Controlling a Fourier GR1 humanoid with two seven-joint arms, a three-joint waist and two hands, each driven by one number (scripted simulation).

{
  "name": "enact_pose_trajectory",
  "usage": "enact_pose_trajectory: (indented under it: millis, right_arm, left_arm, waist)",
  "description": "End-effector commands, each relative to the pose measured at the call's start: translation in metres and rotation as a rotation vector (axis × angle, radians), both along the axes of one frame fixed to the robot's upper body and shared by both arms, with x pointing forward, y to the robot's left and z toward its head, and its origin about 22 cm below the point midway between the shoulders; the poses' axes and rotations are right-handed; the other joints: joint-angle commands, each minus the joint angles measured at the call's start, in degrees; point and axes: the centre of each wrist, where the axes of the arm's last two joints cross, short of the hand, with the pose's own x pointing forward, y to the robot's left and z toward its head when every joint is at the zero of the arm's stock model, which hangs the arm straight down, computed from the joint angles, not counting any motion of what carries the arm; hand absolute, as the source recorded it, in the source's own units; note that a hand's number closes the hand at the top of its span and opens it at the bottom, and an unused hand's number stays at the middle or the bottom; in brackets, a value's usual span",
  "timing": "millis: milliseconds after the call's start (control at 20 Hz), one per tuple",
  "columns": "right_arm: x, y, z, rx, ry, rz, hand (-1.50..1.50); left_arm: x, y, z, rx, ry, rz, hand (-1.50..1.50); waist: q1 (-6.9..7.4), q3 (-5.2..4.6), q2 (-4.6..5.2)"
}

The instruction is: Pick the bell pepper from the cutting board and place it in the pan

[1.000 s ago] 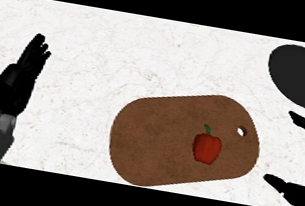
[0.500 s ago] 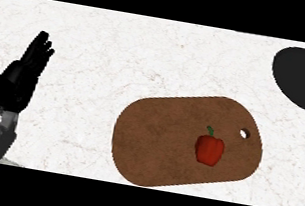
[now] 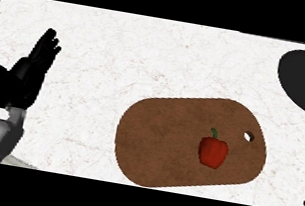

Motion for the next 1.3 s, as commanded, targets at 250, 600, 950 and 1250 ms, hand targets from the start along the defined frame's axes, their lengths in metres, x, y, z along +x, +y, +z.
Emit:
enact_pose_trajectory:
  millis: [250,600,950,1250]
  right_arm:
    - [-0.002,0.048,-0.027,0.067,0.107,0.124,-1.5]
    - [-0.002,0.06,-0.037,-0.018,0.186,0.031,-1.5]
    - [0.018,0.068,-0.045,-0.099,0.2,-0.065,-1.5]
    - [0.035,0.065,-0.074,-0.124,0.283,-0.034,-1.5]
  left_arm:
    - [-0.004,-0.009,0.017,-0.007,-0.01,-0.002,0.0]
    - [0.005,0.012,-0.002,0.001,0.009,0.002,0.0]
    - [0.0,0.001,-0.001,-0.009,0.008,0.014,0.0]
    - [-0.011,0.009,0.011,0.002,0.0,0.006,0.0]
  waist:
    - [-0.26,0.09,-0.14]
    - [-0.78,0.07,-0.08]
    - [-0.62,0.07,-0.09]
    - [-0.28,0.1,-0.1]
